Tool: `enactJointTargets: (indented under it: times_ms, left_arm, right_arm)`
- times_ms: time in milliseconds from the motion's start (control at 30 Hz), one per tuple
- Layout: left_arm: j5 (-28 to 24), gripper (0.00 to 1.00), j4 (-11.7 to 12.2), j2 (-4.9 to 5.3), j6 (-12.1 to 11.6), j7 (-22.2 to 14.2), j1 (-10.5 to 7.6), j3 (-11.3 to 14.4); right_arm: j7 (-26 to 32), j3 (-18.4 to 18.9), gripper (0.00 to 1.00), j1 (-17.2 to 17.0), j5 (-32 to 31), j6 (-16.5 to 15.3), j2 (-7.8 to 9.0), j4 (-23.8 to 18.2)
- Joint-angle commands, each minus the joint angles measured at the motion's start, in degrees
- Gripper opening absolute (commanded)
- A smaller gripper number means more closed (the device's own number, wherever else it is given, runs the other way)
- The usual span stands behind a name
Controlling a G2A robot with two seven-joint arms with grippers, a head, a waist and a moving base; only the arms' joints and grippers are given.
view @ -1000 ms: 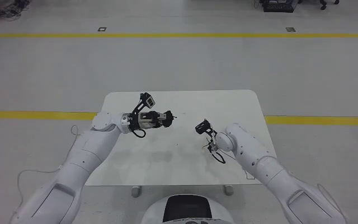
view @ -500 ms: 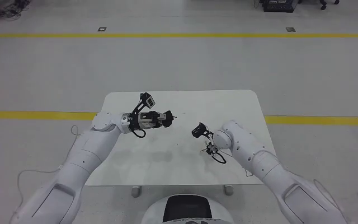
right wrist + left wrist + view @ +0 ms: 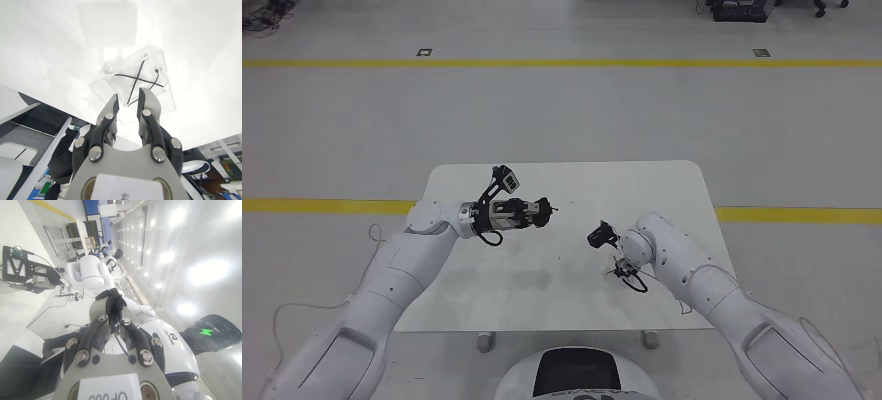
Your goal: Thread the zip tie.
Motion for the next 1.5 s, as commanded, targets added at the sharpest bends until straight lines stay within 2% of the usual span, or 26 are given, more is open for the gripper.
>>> enactJointTargets:
  times_ms: [0,400,1333,1400,1467]
  left_arm:
    - [0.0,0.00,0.0,0.00,0.0,0.0,0.00,0.0]
    - [0.0,0.00,0.0,0.00,0.0,0.0,0.00,0.0]
    - [0.0,0.00,0.0,0.00,0.0,0.0,0.00,0.0]
    - [0.0,0.00,0.0,0.00,0.0,0.0,0.00,0.0]
    - [0.0,0.00,0.0,0.00,0.0,0.0,0.00,0.0]
  right_arm:
    - [0.7,0.0,0.25,0.0,-0.1,0.4,-0.02,0.2]
    - [-3.0,-0.3,0.15,0.4,-0.2,2.9,-1.04,3.1]
    - [-5.5,-3.0,0.15,3.8,1.1,1.8,-4.82,12.7]
    - [-5.6,-3.1,0.11,3.9,1.2,1.8,-5.05,13.3]
    - [-5.7,-3.1,0.00,4.1,1.3,1.8,-5.22,13.7]
